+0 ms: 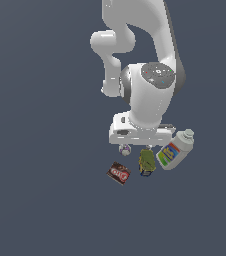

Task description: Pick up a designated object from a clutter of objects.

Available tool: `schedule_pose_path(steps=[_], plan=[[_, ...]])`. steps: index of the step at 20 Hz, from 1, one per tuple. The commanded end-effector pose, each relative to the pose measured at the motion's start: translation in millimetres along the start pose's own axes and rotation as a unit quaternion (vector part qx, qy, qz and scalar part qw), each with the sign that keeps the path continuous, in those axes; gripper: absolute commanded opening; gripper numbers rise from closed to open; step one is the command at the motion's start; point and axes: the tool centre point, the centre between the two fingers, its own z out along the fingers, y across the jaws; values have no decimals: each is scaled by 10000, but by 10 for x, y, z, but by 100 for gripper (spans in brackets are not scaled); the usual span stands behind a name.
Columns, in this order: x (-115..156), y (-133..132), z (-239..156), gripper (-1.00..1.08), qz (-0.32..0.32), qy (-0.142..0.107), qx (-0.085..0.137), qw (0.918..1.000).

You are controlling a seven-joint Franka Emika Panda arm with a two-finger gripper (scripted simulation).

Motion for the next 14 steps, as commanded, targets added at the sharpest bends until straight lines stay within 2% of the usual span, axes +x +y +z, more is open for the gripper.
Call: schedule_pose_path(steps=[1, 7, 14], plan=[[31, -189, 215, 100, 7, 10, 14, 10000], [41, -508, 582, 100, 15, 12, 51, 10000], [31, -661, 760, 100, 20, 10, 75, 10000]])
